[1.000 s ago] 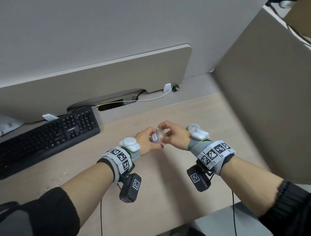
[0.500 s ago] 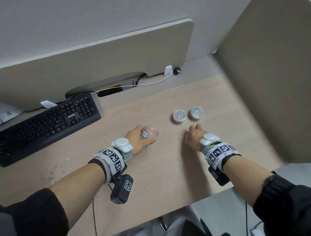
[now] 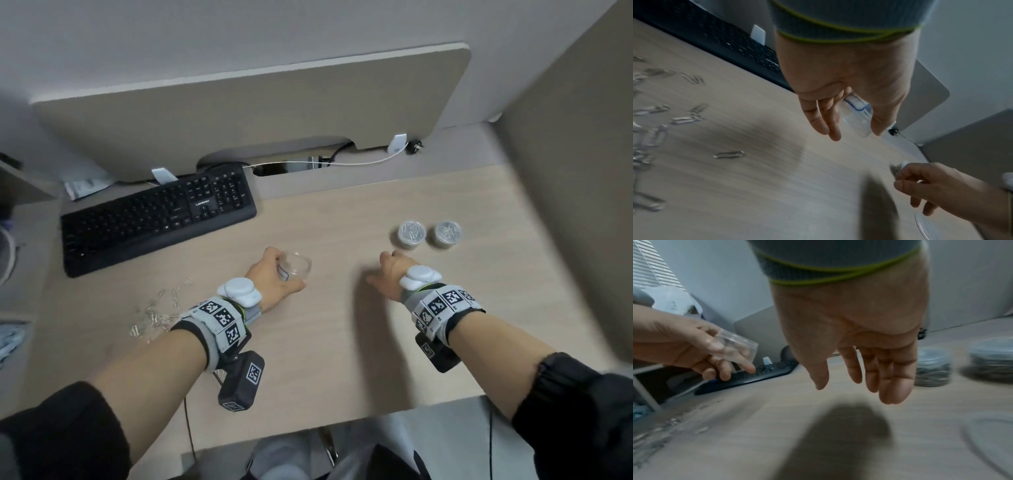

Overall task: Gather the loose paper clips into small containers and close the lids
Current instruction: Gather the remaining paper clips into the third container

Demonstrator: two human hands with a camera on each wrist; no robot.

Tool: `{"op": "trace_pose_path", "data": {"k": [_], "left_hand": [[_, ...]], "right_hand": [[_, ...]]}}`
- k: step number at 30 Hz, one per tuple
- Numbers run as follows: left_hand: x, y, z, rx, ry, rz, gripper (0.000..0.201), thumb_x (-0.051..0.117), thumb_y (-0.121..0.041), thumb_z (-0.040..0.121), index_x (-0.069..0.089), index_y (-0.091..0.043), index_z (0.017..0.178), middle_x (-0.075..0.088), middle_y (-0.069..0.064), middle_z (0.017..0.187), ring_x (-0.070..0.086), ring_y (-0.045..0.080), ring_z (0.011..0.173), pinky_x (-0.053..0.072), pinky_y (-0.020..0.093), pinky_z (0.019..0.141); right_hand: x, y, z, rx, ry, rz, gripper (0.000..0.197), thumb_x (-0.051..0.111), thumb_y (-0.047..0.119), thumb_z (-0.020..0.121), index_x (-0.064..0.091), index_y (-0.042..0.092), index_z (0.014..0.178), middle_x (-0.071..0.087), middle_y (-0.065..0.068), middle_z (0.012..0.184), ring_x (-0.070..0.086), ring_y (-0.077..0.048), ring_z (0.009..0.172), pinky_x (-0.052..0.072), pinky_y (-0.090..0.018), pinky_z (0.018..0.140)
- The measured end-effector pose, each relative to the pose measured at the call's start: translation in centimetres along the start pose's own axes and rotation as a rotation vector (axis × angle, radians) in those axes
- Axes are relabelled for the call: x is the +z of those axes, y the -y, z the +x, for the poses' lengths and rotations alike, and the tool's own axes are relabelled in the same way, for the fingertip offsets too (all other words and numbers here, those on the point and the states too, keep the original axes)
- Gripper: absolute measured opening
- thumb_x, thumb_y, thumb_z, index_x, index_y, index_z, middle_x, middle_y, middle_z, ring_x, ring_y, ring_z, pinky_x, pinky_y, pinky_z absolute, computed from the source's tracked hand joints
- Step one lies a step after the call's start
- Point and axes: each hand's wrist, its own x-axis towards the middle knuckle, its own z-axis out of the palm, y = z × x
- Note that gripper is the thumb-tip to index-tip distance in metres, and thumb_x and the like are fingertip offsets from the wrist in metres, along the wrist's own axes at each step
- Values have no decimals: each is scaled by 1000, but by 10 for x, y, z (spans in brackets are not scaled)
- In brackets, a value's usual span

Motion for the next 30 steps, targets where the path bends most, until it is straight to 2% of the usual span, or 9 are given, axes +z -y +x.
{"op": "trace_pose_path", "data": {"k": [4, 9, 13, 19, 23, 25, 26, 28, 30], "left_hand": [[-33, 36, -22, -77, -81, -22, 58, 81, -34, 72, 43, -19, 113, 61, -3, 95, 59, 20, 86, 41, 28, 69], [-74, 96, -60, -199, -196, -22, 64, 81, -35, 73, 42, -16, 119, 60, 2, 103, 57, 16, 83, 40, 24, 60], [-102, 151, -96, -320, -224, -70, 77, 79, -39, 74, 36, -17, 134, 61, 1, 109, 62, 18, 87, 49, 30, 73], [-116, 198, -132, -404, -249, -99, 69, 79, -42, 74, 39, -15, 123, 62, 2, 104, 61, 20, 86, 46, 29, 71], [-116, 215, -139, -414, -242, -103, 72, 81, -43, 72, 40, -16, 124, 61, 3, 107, 60, 21, 89, 43, 27, 70], [-116, 221, -139, -428, -233, -127, 70, 80, -43, 72, 40, -17, 123, 61, 0, 105, 61, 20, 87, 43, 26, 65], [-116, 222, -141, -427, -232, -138, 70, 80, -42, 72, 40, -17, 123, 60, -1, 104, 60, 19, 86, 42, 24, 61], [-118, 223, -141, -412, -222, -140, 68, 80, -41, 74, 40, -16, 123, 60, -2, 103, 59, 18, 85, 40, 21, 57], [-116, 224, -140, -416, -212, -141, 65, 79, -41, 74, 40, -17, 121, 61, -1, 103, 61, 19, 85, 43, 25, 60]], "right_hand": [[-2, 74, -3, -115, 50, -10, 54, 45, 58, 90, 48, 18, 126, 55, -8, 126, 59, -32, 107, 49, -42, 89], [10, 155, -13, -245, 122, -98, 48, 46, 55, 92, 50, 18, 122, 60, -9, 120, 62, -32, 100, 50, -38, 83], [26, 215, -22, -305, 164, -179, 51, 46, 56, 91, 48, 18, 126, 60, -8, 120, 62, -31, 100, 51, -40, 85], [47, 272, -30, -336, 184, -276, 57, 50, 57, 90, 46, 12, 124, 61, -10, 115, 63, -30, 96, 52, -39, 80], [62, 299, -32, -381, 202, -322, 49, 51, 40, 95, 46, 5, 128, 62, -12, 116, 64, -30, 98, 46, -33, 72], [63, 312, -42, -452, 231, -323, 33, 48, 26, 98, 53, 4, 122, 63, -12, 111, 65, -31, 99, 46, -31, 71], [65, 315, -44, -478, 233, -291, 23, 49, 24, 97, 59, 11, 115, 64, -9, 103, 65, -30, 96, 46, -28, 69], [65, 318, -45, -499, 273, -185, 7, 55, 31, 95, 53, 31, 88, 61, -2, 87, 62, -25, 86, 44, -24, 63], [70, 318, -43, -510, 307, -132, 17, 60, 45, 90, 48, 35, 83, 64, -3, 86, 62, -24, 83, 49, -28, 68]]}}
